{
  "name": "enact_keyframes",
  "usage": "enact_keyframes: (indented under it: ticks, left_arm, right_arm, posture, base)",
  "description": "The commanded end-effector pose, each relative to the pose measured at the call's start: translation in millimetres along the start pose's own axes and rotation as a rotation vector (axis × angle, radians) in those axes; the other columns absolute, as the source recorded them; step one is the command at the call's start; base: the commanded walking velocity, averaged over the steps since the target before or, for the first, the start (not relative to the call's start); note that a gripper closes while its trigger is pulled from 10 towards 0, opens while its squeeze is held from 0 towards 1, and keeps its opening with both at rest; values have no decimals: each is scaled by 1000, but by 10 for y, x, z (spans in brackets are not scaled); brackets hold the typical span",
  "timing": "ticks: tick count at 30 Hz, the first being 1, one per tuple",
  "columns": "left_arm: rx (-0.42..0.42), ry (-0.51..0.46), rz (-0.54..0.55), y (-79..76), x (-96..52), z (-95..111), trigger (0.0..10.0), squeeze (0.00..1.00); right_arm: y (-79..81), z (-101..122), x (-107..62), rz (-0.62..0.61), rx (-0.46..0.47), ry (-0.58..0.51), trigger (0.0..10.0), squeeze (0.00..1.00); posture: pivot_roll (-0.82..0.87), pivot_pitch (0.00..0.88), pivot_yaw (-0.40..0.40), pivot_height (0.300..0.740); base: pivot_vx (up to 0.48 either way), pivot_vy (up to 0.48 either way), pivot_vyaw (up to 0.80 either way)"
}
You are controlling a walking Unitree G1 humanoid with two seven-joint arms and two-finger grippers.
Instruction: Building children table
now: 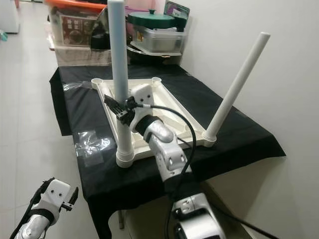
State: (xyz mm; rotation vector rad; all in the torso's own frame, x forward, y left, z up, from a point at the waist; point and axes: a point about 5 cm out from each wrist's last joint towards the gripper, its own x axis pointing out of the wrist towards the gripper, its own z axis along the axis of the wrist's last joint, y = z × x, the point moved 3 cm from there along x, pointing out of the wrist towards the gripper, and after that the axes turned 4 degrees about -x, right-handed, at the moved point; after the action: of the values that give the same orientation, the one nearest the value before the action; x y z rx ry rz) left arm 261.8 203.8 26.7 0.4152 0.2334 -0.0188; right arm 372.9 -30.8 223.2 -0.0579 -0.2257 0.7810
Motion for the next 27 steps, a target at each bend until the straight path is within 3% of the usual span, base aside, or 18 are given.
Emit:
enact_keyframes:
  ticks: [1,10,11,16,20,27]
  left_arm:
    - [17,1,-12,-34,5,-17,10000,0]
    - [15,3,-13,-46,0,-27,10000,0]
    - [14,6,-14,-50,-6,-35,10000,0]
    - [15,8,-10,-29,-7,-44,10000,0]
    - [17,7,-15,-34,6,-41,10000,0]
    - [20,3,-21,-37,35,-22,10000,0]
  right_arm:
    - [-95,-633,-251,-44,82,265,10000,0]
    - [-82,-702,-306,-66,148,272,10000,0]
    - [-80,-744,-400,-142,238,220,10000,0]
    - [-113,-749,-535,-238,312,145,10000,0]
    - [-49,-769,-678,-252,305,111,10000,0]
    - [12,-777,-672,-210,264,128,10000,0]
  posture:
    - [81,0,-153,740]
    - [79,0,-151,740]
    - [76,0,-149,740]
    - [70,0,-140,740]
    - [59,0,-127,740]
    - [58,0,-127,740]
  base:
    - [0,0,0]
    - [0,0,0]
    - [0,0,0]
    - [0,0,0]
    - [0,0,0]
    - [0,0,0]
